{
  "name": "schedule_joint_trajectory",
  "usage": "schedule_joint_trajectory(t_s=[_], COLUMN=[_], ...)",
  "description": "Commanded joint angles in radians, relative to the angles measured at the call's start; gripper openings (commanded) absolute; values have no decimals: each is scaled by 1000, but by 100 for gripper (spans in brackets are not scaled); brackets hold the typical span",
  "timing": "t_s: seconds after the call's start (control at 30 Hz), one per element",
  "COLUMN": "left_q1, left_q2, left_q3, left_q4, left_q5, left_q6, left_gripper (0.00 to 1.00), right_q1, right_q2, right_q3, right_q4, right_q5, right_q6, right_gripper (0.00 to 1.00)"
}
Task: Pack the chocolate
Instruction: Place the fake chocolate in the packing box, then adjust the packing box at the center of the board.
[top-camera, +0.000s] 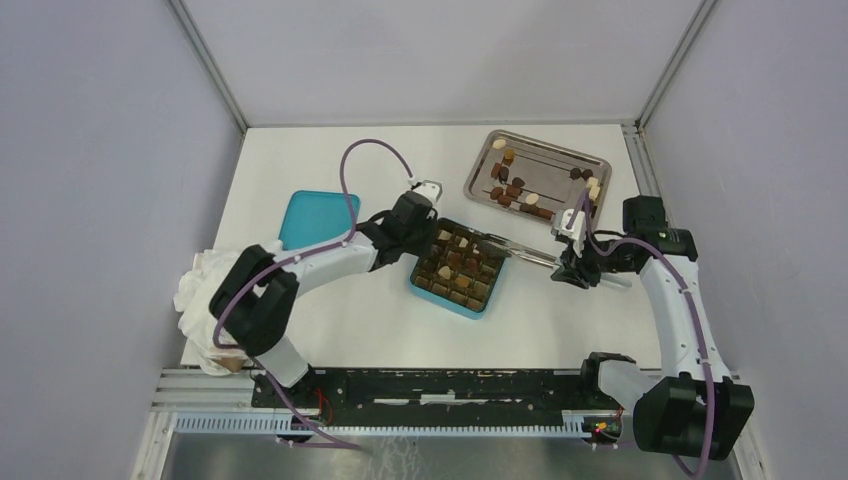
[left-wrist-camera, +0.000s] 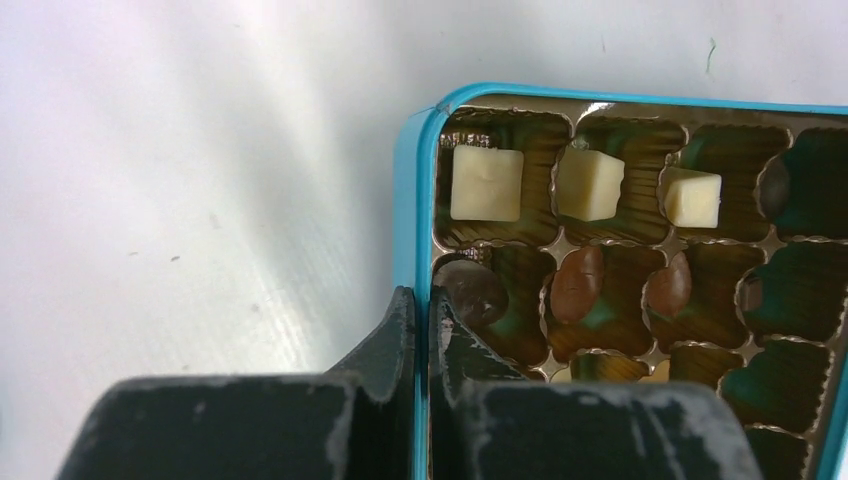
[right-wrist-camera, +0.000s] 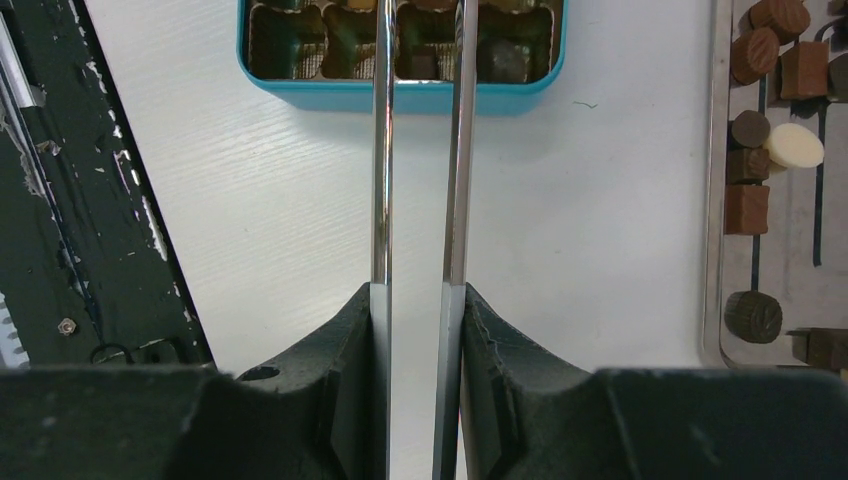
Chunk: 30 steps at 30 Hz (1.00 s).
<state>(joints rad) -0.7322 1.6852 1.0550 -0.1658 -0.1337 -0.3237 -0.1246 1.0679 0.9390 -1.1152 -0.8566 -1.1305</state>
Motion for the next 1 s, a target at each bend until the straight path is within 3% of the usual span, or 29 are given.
schedule_joint_trajectory(t_s=[0.0,0.23,0.53,0.97], left_q1=[-13,-44,-66,-61], left_q2=[-195,-315,-340,-161], left_q3=[-85,-198,-228,-87], left_q4=[266,374,395,184], left_q5=[-115,-223,-275,-221], left_q6=[65,105,105,0], left_gripper=[2,2,2,2], right_q1=[2,6,35,94], right_q2=[-8,-13,-30,-31], right_q3=[70,95,71,-44], right_q4=[-76,-141,-135,69], right_q5=[-57,-87,-65,90], right_q6=[-73,-144,-164,21], right_gripper=[0,0,0,0])
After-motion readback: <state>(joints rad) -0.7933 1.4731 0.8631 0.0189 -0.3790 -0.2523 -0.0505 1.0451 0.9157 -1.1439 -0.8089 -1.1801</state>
